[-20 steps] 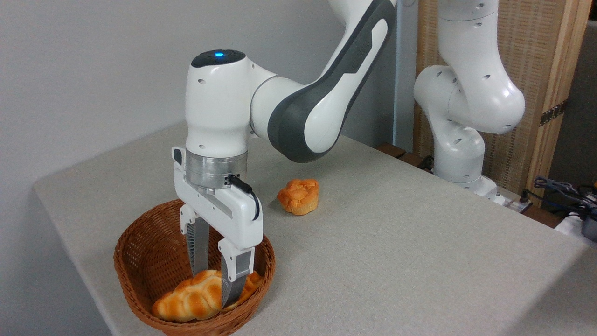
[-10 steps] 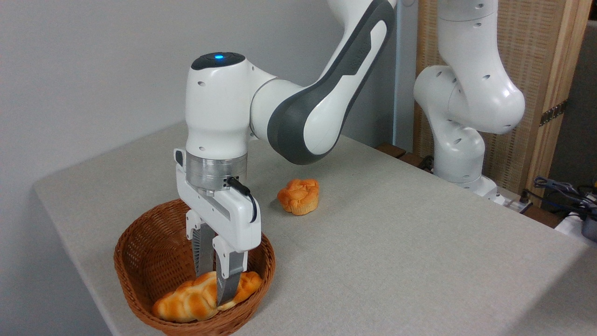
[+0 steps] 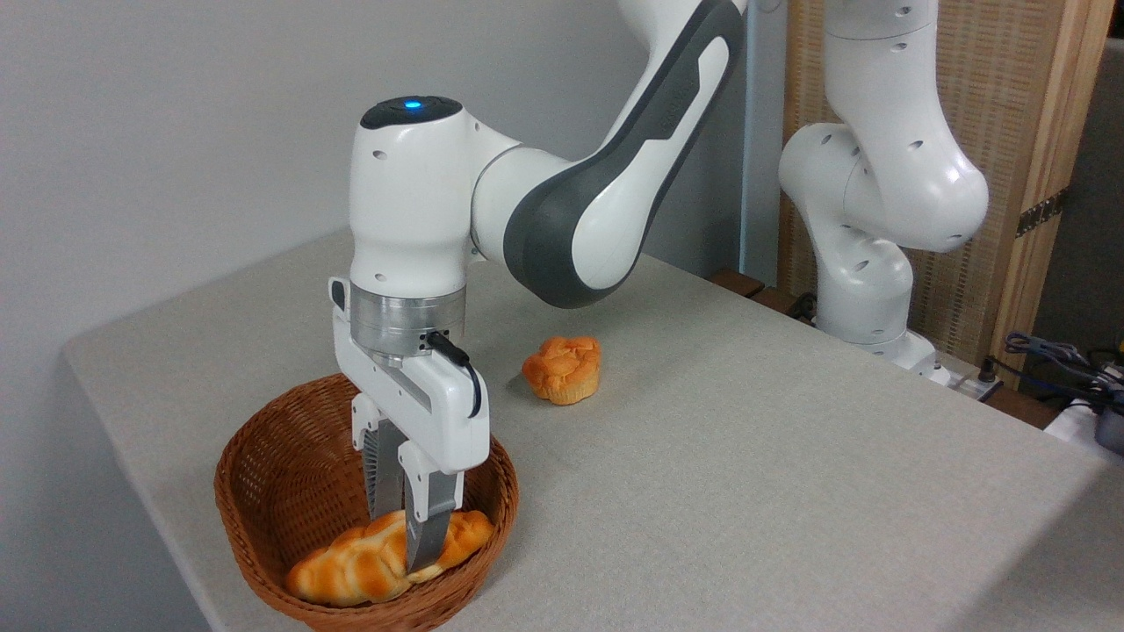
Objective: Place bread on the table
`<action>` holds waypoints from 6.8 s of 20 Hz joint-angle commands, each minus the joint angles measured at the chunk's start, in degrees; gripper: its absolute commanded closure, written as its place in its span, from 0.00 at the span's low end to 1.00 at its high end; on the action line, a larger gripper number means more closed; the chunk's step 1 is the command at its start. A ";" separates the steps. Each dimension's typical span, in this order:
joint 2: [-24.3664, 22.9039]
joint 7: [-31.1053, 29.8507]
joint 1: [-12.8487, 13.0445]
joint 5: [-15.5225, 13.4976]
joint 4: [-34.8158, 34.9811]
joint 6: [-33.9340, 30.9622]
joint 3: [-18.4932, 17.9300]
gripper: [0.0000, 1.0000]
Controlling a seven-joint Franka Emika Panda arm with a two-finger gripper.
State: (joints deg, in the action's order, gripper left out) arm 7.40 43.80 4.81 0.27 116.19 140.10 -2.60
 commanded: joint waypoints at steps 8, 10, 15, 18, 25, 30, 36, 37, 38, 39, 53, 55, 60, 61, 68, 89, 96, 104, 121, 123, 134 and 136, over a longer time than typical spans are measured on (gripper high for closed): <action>-4.06 0.32 0.03 -2.46 0.18 -4.91 -0.12 0.84; -5.20 0.24 0.03 -4.13 0.00 -7.20 -0.12 0.85; -8.10 0.15 0.03 -10.89 -0.27 -8.79 -1.35 0.86; -10.30 0.24 0.03 -15.72 -0.27 -8.79 -3.98 0.86; -17.93 2.86 2.56 -14.35 1.22 -25.81 -10.74 0.82; -26.12 3.84 22.94 -0.47 7.64 -35.93 -29.63 0.73; -26.39 3.57 24.02 3.24 11.68 -39.47 -30.09 0.70; -26.39 3.57 24.20 3.33 12.38 -39.55 -30.09 0.66; -26.39 3.49 24.37 3.33 13.00 -39.47 -30.09 0.54; -26.39 3.57 24.37 3.33 13.35 -39.47 -30.09 0.44; -26.30 4.01 24.37 3.33 13.45 -39.47 -30.09 0.00; -26.30 4.01 24.37 3.33 13.45 -39.47 -30.09 0.00; -26.30 4.01 24.37 3.42 13.45 -39.47 -30.09 0.00; -26.30 4.01 24.37 3.33 13.45 -39.47 -30.09 0.00; -26.30 3.93 24.37 3.33 13.36 -39.47 -30.09 0.00; -10.83 -3.97 24.37 0.52 -19.51 -45.00 -26.94 0.00; -10.65 -5.92 19.48 0.87 -21.10 -45.71 -19.13 0.00; -9.42 -5.39 4.62 1.31 -20.83 -46.23 -2.78 0.00; -8.28 -4.86 -2.43 1.14 -21.10 -46.41 4.27 0.00; -8.28 -4.77 -2.43 1.05 -21.18 -47.20 4.27 0.00; -8.90 -4.07 -2.78 1.31 -21.10 -47.20 4.27 0.00; -8.90 -4.25 -2.78 1.31 -21.10 -47.20 4.36 0.00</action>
